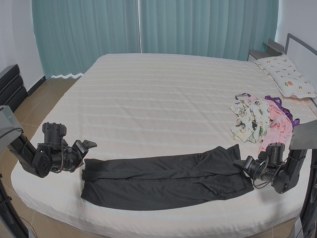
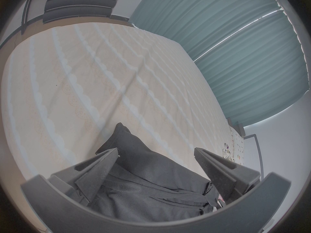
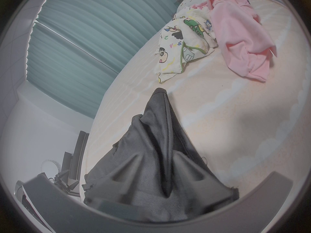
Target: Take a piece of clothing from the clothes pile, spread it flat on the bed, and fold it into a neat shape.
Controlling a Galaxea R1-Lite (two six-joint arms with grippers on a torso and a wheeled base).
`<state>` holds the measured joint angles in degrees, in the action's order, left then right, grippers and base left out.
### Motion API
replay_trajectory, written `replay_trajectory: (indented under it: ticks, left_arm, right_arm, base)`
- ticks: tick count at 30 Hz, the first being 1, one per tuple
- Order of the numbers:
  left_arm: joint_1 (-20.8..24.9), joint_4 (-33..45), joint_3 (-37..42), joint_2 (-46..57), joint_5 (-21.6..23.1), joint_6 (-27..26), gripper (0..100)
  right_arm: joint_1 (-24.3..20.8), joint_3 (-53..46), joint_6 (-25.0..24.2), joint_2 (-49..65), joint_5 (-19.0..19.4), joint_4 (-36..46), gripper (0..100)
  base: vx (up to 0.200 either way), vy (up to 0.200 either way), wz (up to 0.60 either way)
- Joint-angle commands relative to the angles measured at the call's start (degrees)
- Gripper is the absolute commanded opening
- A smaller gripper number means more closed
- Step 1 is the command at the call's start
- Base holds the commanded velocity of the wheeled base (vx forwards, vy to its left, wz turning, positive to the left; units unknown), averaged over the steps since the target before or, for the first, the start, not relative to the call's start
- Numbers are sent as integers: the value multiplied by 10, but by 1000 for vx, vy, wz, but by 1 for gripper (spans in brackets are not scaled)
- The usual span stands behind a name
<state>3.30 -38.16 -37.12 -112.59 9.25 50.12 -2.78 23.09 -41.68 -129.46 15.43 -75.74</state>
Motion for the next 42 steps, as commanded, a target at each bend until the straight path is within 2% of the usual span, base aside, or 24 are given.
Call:
replay_trajectory:
  ticks: [1, 11, 26, 27, 36, 42]
  left_arm:
    - [-2, 0, 1, -4, 0, -6, 100]
    - [-26, -3, -39, -75, -6, -42, 100]
    - [-29, -1, -84, -129, -5, -52, 100]
    - [-30, -1, -86, -132, -5, -52, 0]
    - [-56, -1, -89, -137, -6, -50, 0]
    - [-72, -3, -110, -137, -6, 4, 0]
  right_arm:
    - [3, -11, -1, -1, 1, -8, 100]
    - [0, -13, -5, -4, 3, -17, 100]
    - [0, -13, -6, -5, 4, -17, 100]
    - [0, -13, -6, -5, 4, -17, 100]
    - [0, -14, -7, -4, 4, -17, 100]
    - [1, -15, -8, -4, 4, -18, 100]
  base:
    - [0, 0, 0]
    - [0, 0, 0]
    - [0, 0, 0]
    - [0, 0, 0]
    - [0, 0, 0]
    - [0, 0, 0]
